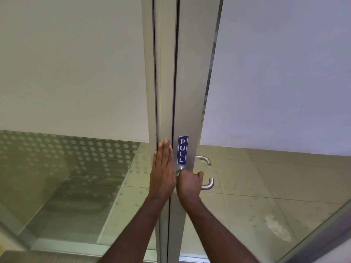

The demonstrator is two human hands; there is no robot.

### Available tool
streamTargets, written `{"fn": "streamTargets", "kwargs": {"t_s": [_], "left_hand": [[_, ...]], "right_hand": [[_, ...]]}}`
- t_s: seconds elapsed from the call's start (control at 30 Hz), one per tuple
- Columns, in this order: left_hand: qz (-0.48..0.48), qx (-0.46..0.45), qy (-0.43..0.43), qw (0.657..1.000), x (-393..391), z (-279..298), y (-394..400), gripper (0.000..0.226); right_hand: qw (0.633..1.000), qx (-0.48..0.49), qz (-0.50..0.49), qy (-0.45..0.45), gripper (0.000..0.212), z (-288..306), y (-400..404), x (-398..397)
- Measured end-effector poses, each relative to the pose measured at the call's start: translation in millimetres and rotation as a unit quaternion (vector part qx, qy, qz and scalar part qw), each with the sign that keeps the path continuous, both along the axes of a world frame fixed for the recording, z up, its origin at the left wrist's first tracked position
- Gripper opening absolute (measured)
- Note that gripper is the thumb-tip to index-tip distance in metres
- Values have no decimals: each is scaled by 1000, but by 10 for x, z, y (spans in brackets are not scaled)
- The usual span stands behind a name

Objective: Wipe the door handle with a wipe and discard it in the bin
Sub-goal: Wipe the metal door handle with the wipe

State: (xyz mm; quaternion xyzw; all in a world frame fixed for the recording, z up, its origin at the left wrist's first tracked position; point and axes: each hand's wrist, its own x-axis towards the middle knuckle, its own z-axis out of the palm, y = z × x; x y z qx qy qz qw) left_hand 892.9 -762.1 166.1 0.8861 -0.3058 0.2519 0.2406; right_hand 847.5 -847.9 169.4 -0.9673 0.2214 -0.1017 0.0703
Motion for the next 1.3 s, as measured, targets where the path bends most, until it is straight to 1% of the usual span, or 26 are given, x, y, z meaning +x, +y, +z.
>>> {"fn": "streamTargets", "kwargs": {"t_s": [0.03, 0.07, 0.13, 0.27, 0.37, 0.43, 0.5, 0.57, 0.63, 0.67, 0.7, 0.77, 0.83, 0.87, 0.9, 0.93, 0.97, 1.0, 1.03, 1.07, 1.1, 1.17, 1.2, 1.23, 1.27, 1.3], "left_hand": [[-1, -2, 2, 1000, 4, 6, 1, 70], [-2, -4, 4, 1000, 12, 0, 10, 71], [-6, -8, -3, 1000, 31, -34, 22, 62], [-10, -14, -4, 1000, 12, -25, 21, 67], [-11, -10, 11, 1000, -21, -3, 24, 68], [-8, -7, 11, 1000, -29, 13, 7, 73], [-4, -1, -4, 1000, -27, 13, 13, 76], [-8, -11, -22, 1000, 5, -16, 33, 80], [-3, -26, -25, 999, 25, -35, 35, 90], [-2, -29, -17, 999, 6, -38, 21, 89], [-7, -29, -12, 999, -12, -51, -3, 82], [-1, -27, -5, 1000, -39, -44, -29, 57], [3, -30, -3, 1000, -44, -22, -43, 68], [6, -27, -8, 1000, -34, -23, -39, 65], [5, -21, -15, 1000, -17, -35, -34, 61], [7, -20, -19, 1000, -16, -38, -23, 62], [4, -20, -18, 1000, -1, -53, -25, 65], [6, -21, -15, 1000, -5, -39, -27, 66], [9, -23, -15, 1000, -11, -28, -33, 66], [14, -22, -15, 1000, -30, -16, -41, 66], [19, -21, -17, 999, -30, -32, -55, 67], [22, -19, -16, 999, -49, -19, -63, 68], [22, -20, -15, 999, -54, -10, -55, 68], [20, -21, -18, 999, -49, -16, -47, 68], [19, -20, -18, 999, -48, -7, -34, 68], [17, -19, -19, 999, -48, 6, -21, 68]], "right_hand": [[1000, -2, 2, 1, 17, -16, 5, 0], [999, -24, 18, 8, 16, -62, -12, -47], [994, -80, 69, 19, 15, -218, -141, -233], [978, -147, 146, -21, 28, -350, -593, -568], [974, -153, 169, -20, 29, -317, -487, -467], [979, -132, 152, -18, 25, -291, -269, -299], [982, -125, 138, -31, 26, -272, -161, -195], [973, -137, 176, -67, 29, -314, -299, -281], [957, -154, 219, -113, 32, -403, -618, -486], [953, -161, 227, -123, 34, -440, -810, -600], [951, -168, 228, -121, 38, -459, -1003, -708], [947, -200, 228, -108, 49, -452, -1303, -860], [944, -213, 225, -112, 63, -452, -1435, -881], [951, -189, 215, -114, 68, -459, -1436, -871], [963, -139, 199, -119, 69, -475, -1396, -867], [975, -60, 172, -128, 64, -476, -1331, -876], [979, 38, 135, -148, 54, -477, -1256, -879], [972, 127, 97, -173, 41, -496, -1187, -876], [954, 214, 58, -201, 30, -489, -1103, -864], [923, 304, 20, -237, 27, -464, -1020, -847], [873, 404, -20, -272, 28, -459, -966, -822], [727, 610, -79, -306, 28, -436, -872, -796], [675, 671, -91, -293, 27, -473, -830, -824], [660, 693, -94, -274, 25, -530, -793, -883], [682, 674, -94, -268, 24, -587, -760, -968], [712, 637, -86, -281, 25, -651, -753, -1065]]}}
